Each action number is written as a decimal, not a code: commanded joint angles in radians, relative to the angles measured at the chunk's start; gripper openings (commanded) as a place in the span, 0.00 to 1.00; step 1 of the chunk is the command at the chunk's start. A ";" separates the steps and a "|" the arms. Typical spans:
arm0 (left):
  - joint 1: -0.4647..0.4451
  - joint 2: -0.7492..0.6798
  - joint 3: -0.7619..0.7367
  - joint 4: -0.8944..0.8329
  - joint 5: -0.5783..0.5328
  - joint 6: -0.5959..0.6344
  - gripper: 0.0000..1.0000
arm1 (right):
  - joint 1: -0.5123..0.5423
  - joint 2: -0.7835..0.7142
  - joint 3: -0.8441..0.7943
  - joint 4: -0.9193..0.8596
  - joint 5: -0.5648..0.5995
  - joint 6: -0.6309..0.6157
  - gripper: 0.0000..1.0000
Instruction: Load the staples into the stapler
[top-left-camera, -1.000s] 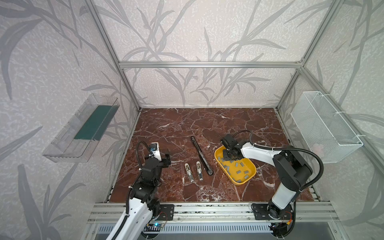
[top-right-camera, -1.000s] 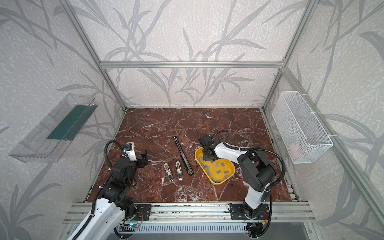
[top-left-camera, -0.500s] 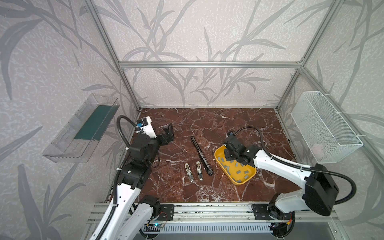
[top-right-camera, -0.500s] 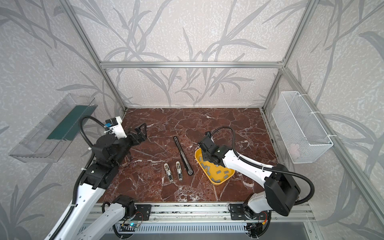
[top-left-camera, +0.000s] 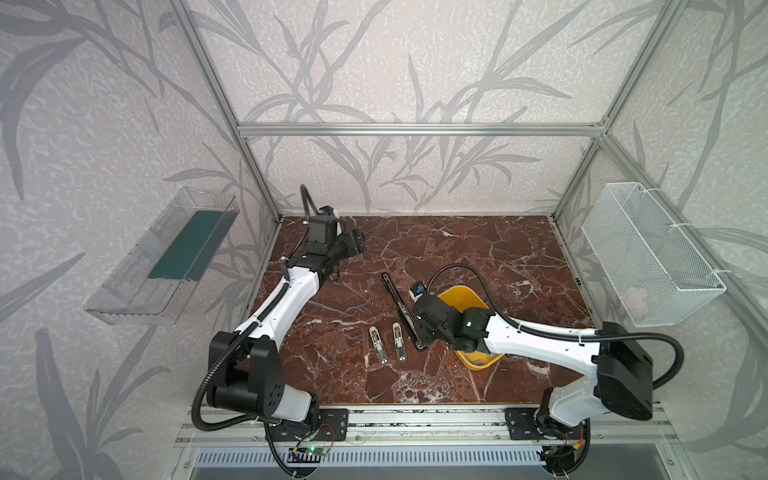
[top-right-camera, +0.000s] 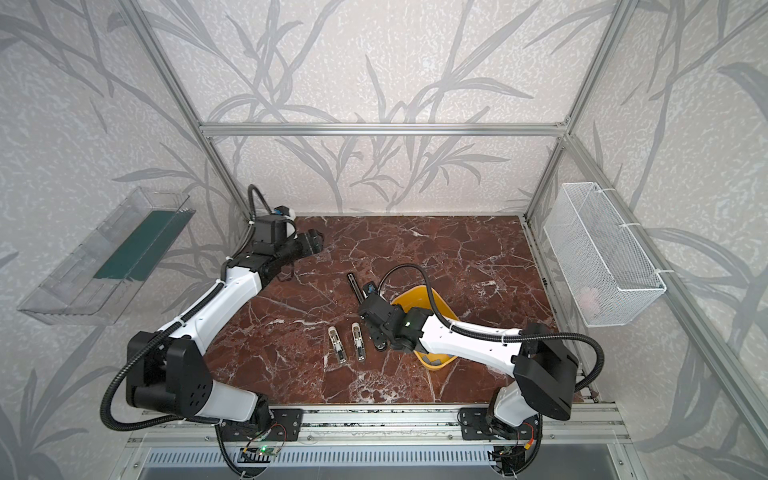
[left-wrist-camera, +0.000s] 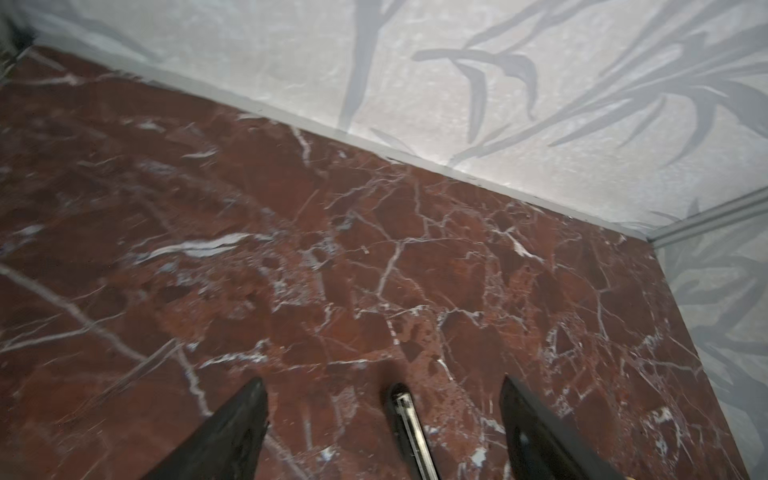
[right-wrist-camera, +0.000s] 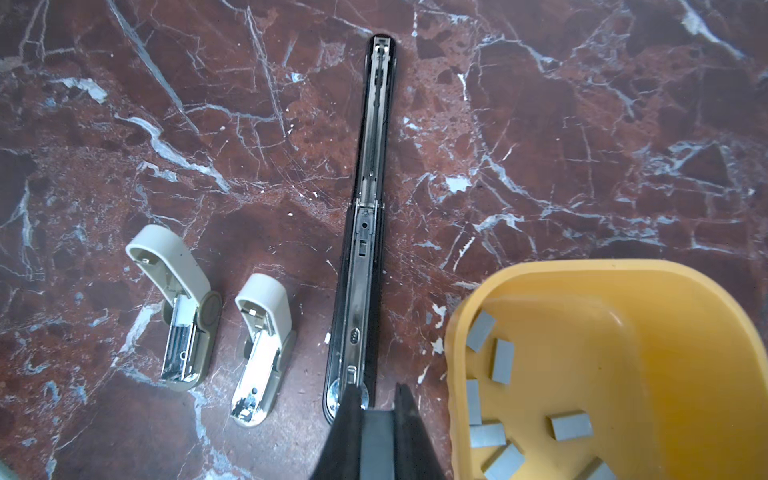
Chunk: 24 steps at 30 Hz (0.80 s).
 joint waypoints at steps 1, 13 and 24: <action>0.104 -0.076 -0.093 0.326 0.187 -0.175 0.84 | 0.009 0.037 0.037 0.031 -0.022 -0.007 0.11; 0.072 0.055 0.007 0.310 0.379 -0.054 0.84 | 0.013 0.141 0.055 0.032 -0.060 0.026 0.10; 0.037 0.051 0.069 0.128 0.295 0.107 0.85 | 0.025 0.210 0.086 -0.011 -0.021 0.051 0.09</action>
